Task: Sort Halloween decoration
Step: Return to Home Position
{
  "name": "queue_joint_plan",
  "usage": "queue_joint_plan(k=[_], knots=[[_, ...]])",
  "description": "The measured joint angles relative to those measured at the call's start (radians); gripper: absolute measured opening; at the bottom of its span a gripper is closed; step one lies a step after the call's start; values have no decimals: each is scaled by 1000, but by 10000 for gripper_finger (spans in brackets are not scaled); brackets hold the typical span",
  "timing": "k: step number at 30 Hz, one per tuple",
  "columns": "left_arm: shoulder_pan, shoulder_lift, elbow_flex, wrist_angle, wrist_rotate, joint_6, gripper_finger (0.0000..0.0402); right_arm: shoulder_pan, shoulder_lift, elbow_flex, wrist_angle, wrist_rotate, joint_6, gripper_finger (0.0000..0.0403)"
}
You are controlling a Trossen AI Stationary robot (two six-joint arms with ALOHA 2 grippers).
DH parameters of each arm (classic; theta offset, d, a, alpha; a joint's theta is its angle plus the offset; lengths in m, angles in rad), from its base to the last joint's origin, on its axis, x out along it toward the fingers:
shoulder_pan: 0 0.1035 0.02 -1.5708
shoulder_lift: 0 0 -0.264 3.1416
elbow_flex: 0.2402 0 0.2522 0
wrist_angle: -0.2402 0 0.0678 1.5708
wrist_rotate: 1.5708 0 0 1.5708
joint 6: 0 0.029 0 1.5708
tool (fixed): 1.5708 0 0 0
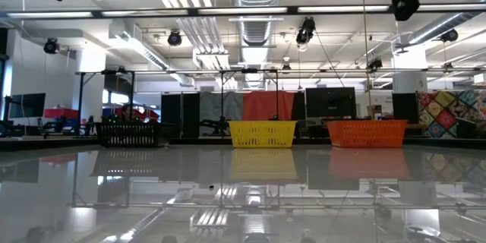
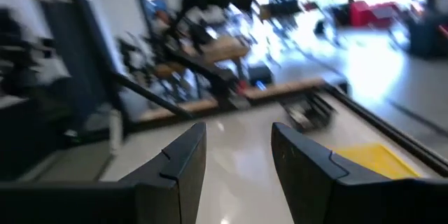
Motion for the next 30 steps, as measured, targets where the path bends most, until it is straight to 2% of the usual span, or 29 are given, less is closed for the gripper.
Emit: queue_joint_plan(k=[3, 11, 17, 25, 30], knots=[[0, -25, 3, 5, 0, -30, 129, 0, -73, -89, 79, -56, 15, 153], [0, -65, 5, 3, 0, -45, 129, 0, -301, -281, 164, -60, 52, 153], [0, -80, 5, -7, -1, -56, 129, 0, -285, -342, 267, -84, 66, 153], [0, -105, 5, -8, -1, -56, 129, 0, -311, -410, 265, -82, 65, 153], [0, -120, 5, -7, -2, -55, 130, 0, -312, -484, 342, -82, 60, 153]])
